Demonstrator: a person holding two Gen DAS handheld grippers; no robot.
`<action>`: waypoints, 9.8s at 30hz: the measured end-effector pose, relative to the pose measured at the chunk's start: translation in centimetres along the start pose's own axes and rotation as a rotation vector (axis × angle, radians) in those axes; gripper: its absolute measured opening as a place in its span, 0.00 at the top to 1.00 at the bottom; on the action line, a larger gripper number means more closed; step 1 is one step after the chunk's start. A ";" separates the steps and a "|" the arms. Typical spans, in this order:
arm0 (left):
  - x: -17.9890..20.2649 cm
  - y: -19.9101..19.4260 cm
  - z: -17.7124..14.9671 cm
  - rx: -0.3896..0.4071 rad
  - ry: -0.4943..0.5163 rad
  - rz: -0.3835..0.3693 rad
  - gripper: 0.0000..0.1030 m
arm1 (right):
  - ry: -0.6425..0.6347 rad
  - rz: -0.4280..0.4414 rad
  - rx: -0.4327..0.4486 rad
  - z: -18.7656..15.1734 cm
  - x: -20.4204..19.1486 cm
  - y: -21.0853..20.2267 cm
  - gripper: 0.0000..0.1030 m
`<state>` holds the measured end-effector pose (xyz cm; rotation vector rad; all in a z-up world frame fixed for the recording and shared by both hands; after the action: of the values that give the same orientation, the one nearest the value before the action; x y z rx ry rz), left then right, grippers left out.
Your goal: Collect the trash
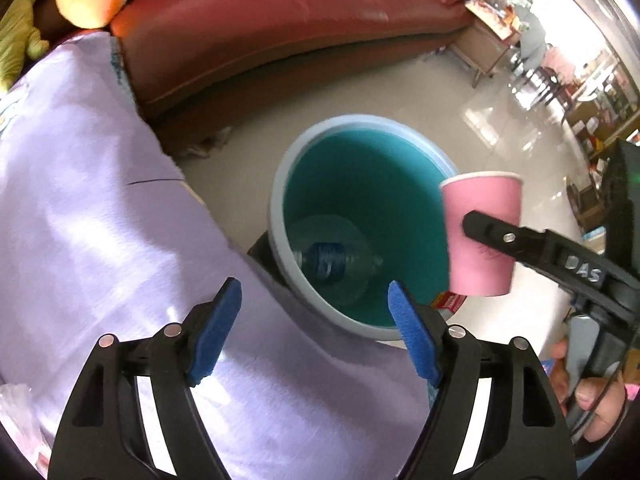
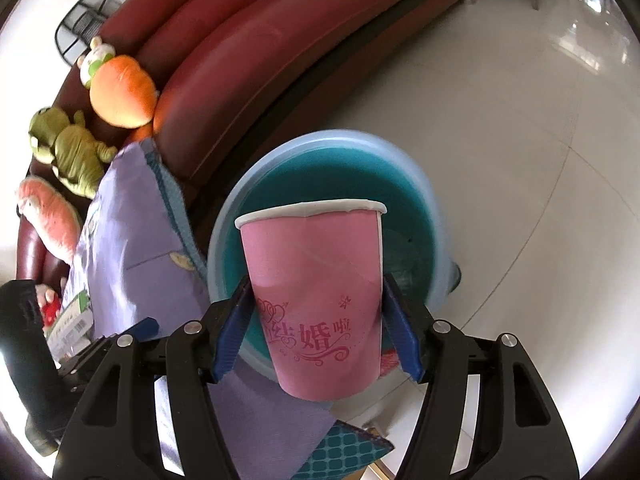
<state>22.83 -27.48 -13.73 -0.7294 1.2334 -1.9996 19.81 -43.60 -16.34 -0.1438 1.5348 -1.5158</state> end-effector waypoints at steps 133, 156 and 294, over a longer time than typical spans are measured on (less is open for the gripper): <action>-16.6 -21.8 -17.8 0.282 -0.135 0.082 0.63 | -0.484 0.120 -0.269 -18.8 -24.4 2.9 0.25; -20.6 -25.2 -23.5 0.372 -0.327 0.138 0.29 | -0.624 0.173 -0.320 -22.9 -32.4 2.5 0.25; -27.0 -26.6 -22.9 0.150 -0.764 0.341 0.14 | -0.744 0.249 -0.126 -21.4 -25.0 -1.5 0.70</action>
<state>15.93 14.51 -1.63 -1.0005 0.6814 -1.3149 18.62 -12.10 -6.65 -0.5080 0.9948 -0.9983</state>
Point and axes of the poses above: each gripper's, at about its wrist camera, not at the fingertips, and y roughly the way its jaws point, x to its right, z to its top, the point moved 5 cm from there along y, roughly the way its jaws point, and after that the axes turned 13 degrees about y, right-handed, at the moved point
